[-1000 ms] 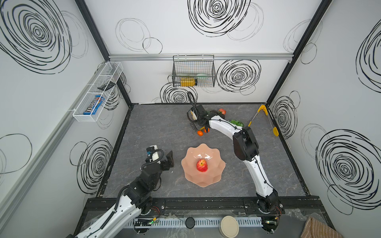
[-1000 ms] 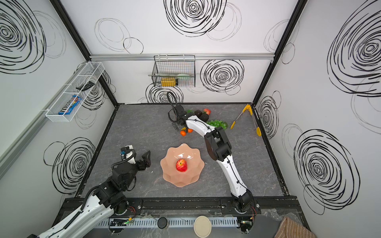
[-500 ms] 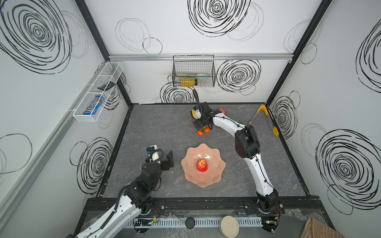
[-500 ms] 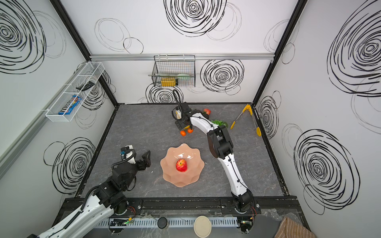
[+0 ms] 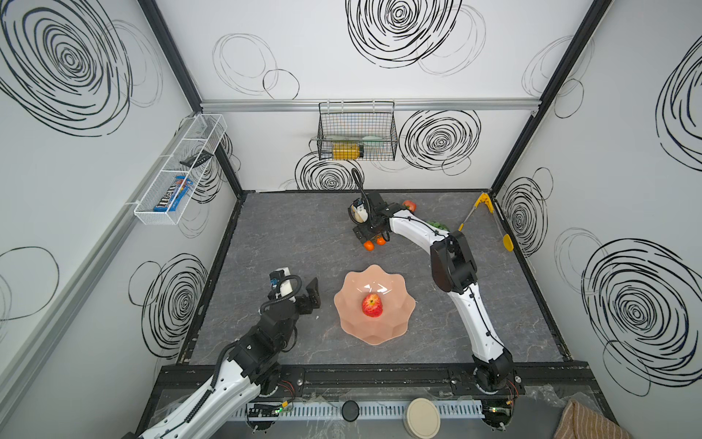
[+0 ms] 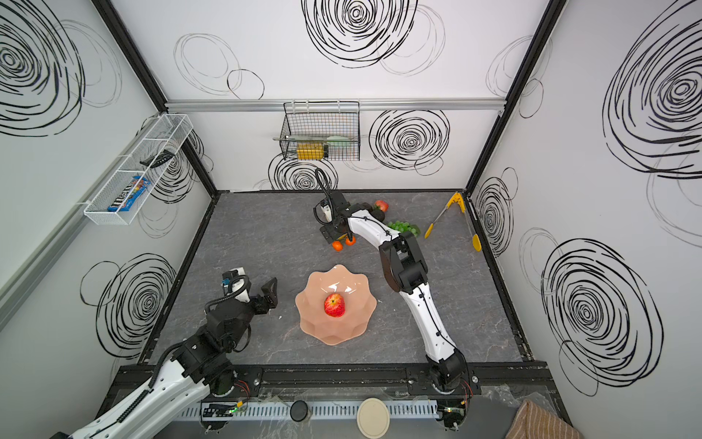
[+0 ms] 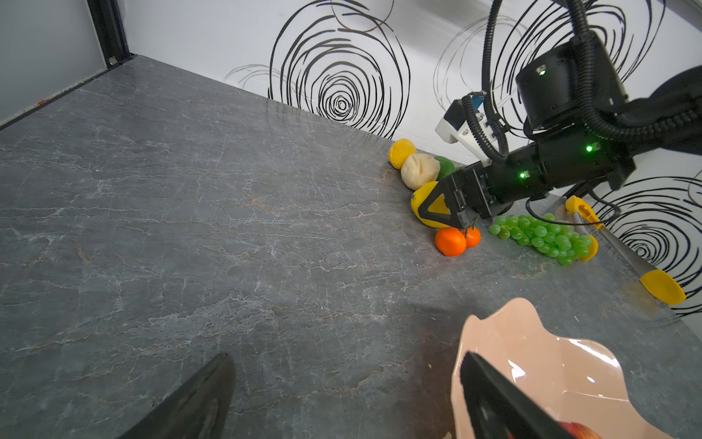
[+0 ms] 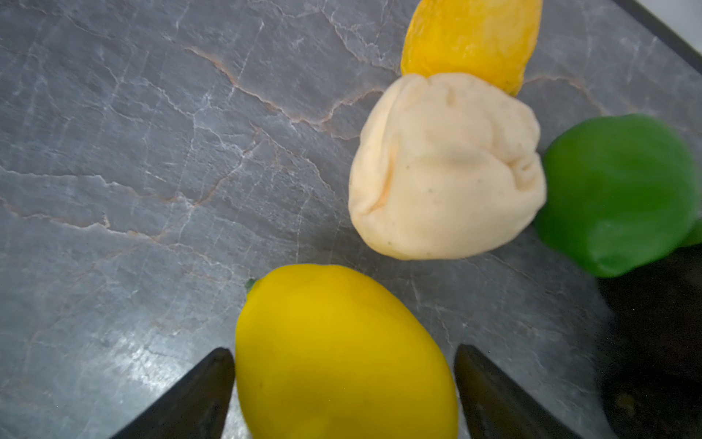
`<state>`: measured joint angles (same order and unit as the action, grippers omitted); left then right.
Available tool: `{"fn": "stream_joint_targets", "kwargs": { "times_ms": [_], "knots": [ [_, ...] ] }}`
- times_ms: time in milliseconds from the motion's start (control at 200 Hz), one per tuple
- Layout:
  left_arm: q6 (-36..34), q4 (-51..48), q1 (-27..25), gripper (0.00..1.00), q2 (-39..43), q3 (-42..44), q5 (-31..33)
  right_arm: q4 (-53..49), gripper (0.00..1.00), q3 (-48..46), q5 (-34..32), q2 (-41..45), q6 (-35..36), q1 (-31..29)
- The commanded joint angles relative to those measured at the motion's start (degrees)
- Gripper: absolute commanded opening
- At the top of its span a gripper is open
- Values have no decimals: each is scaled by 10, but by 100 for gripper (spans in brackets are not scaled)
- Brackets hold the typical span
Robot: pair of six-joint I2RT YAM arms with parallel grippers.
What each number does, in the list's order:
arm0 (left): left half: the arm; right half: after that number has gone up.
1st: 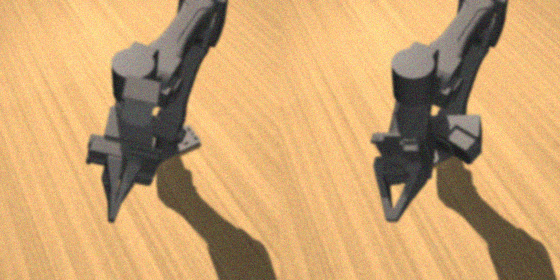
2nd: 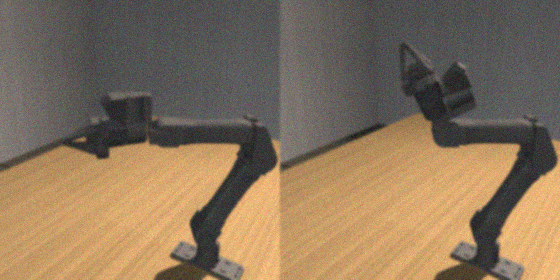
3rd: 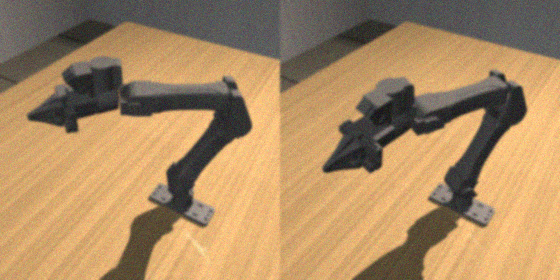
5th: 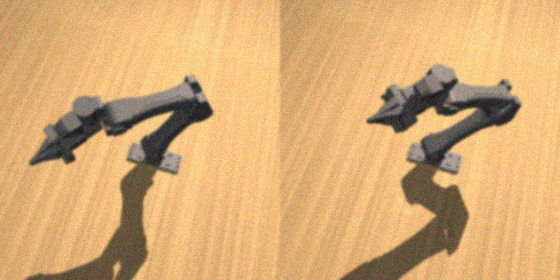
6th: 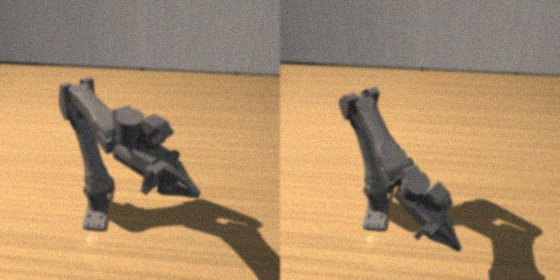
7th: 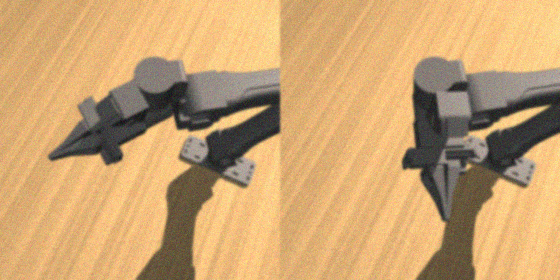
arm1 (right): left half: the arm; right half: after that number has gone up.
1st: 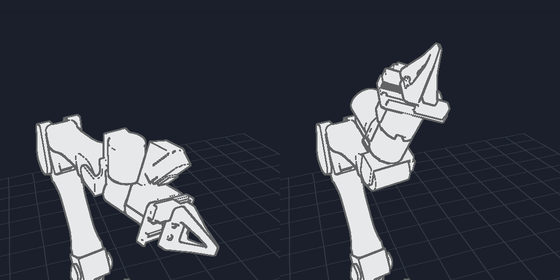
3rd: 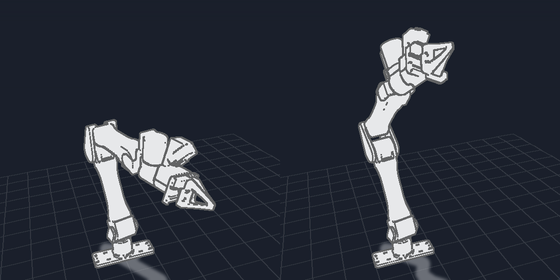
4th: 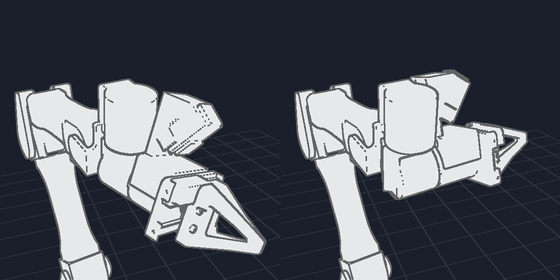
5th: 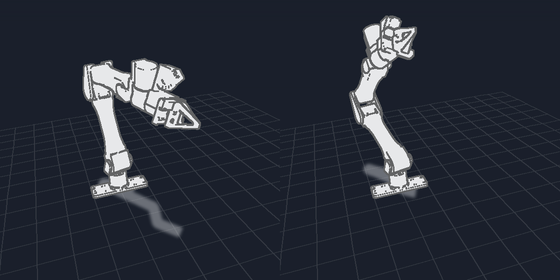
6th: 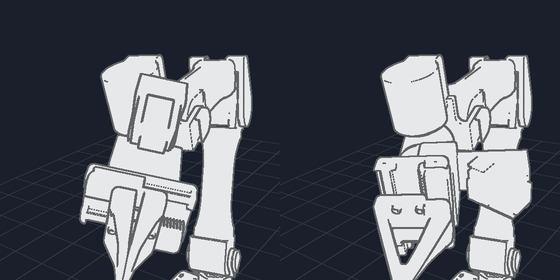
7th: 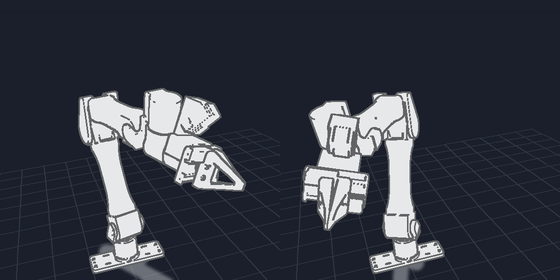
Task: Place and organize the fake fruits in the fruit bowl
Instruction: 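Lower the right gripper around the yellow lemon and close on it, then lift the lemon with the right gripper and carry it over the pink bowl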
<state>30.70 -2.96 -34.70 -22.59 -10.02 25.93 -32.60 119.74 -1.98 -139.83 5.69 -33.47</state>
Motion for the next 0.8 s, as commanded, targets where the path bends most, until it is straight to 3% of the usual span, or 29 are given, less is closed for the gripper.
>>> {"fn": "stream_joint_targets", "kwargs": {
  "times_ms": [0,495,796],
  "knots": [
    [5,21,5,96,-3,-2,1,-4,96,14,-6,-16,8,-4],
    [4,22,5,96,-5,-2,0,-1,73,14,13,5,1,-5],
    [3,27,5,96,-13,-3,-4,11,68,-14,16,51,-11,-17]
  ]
}}
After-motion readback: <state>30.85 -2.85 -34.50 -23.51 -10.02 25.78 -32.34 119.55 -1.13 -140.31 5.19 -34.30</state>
